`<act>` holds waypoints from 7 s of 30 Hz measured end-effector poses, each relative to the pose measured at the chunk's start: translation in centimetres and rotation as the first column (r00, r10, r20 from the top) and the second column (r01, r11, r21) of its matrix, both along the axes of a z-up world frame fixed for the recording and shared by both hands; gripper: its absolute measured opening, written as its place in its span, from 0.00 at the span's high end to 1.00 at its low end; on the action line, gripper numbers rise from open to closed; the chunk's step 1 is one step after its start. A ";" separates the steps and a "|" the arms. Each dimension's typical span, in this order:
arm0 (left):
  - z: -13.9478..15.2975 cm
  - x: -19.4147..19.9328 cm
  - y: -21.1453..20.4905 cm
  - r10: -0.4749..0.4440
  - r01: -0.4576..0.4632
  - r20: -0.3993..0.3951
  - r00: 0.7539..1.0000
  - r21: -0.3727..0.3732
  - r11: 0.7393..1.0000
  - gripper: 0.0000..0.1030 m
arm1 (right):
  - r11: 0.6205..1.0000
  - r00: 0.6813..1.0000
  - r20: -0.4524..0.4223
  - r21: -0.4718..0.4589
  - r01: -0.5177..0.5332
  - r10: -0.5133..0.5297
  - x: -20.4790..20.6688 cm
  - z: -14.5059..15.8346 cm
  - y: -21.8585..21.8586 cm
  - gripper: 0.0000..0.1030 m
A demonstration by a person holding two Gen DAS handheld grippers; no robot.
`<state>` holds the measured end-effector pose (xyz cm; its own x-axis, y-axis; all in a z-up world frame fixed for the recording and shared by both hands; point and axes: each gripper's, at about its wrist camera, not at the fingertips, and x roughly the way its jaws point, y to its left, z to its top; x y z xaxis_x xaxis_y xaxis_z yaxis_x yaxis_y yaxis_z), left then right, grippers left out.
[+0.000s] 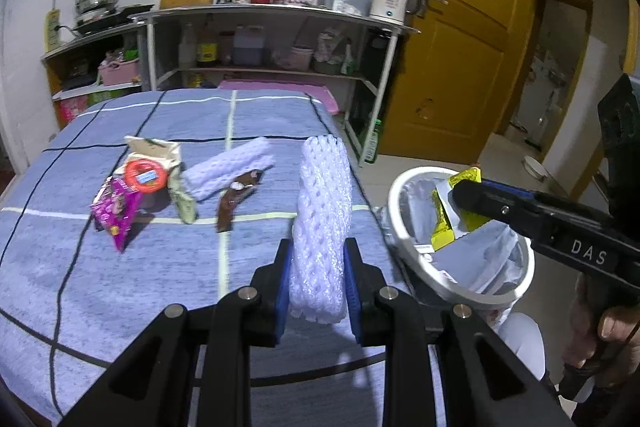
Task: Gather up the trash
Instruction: 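Carry the foam net and yellow wrapper over the bin, then open both grippers to drop the foam net and wrapper into the bin, then move both open grippers back toward the trash on the table, then grasp the purple snack bag with the left gripper while the right gripper grasps the brown chocolate wrapper, then carry the purple bag and brown wrapper over the bin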
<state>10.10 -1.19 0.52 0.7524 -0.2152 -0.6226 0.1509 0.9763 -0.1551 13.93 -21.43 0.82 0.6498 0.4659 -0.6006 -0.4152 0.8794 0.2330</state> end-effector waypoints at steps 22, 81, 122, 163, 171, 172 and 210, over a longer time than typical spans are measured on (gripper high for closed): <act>-1.5 2.5 -9.1 -0.217 0.217 -0.052 0.975 0.001 0.976 0.75 | 0.979 0.976 -0.085 -0.007 0.203 -0.202 -0.5 -3.0 -9.7 0.75; -0.8 1.7 -8.9 -0.204 0.203 -0.042 0.978 -0.019 0.979 0.57 | 0.986 0.987 -0.042 -0.064 0.155 -0.157 -2.3 -2.1 -8.0 0.57; -1.3 -0.4 3.8 0.126 -0.126 -0.009 0.992 0.024 0.992 0.52 | 0.991 0.989 -0.096 -0.065 -0.115 0.108 -0.1 -3.2 4.2 0.46; -4.8 7.3 18.6 0.362 -0.372 -0.102 0.926 -0.096 0.923 0.32 | 0.980 0.946 -0.275 -0.046 -0.192 0.172 11.0 -7.4 16.9 0.46; -6.4 8.6 17.4 0.326 -0.340 -0.157 0.932 -0.073 0.938 0.34 | 0.988 0.954 -0.272 -0.059 -0.144 0.123 12.0 -7.9 16.0 0.74; -6.5 8.7 17.1 0.317 -0.331 -0.162 0.935 -0.069 0.941 0.37 | 0.988 0.955 -0.271 -0.057 -0.140 0.120 12.0 -8.0 15.7 0.78; -0.8 -0.5 5.7 0.128 -0.128 -0.011 0.992 -0.027 0.991 0.61 | 0.995 0.990 -0.107 -0.001 -0.097 0.097 1.0 -2.8 6.0 0.85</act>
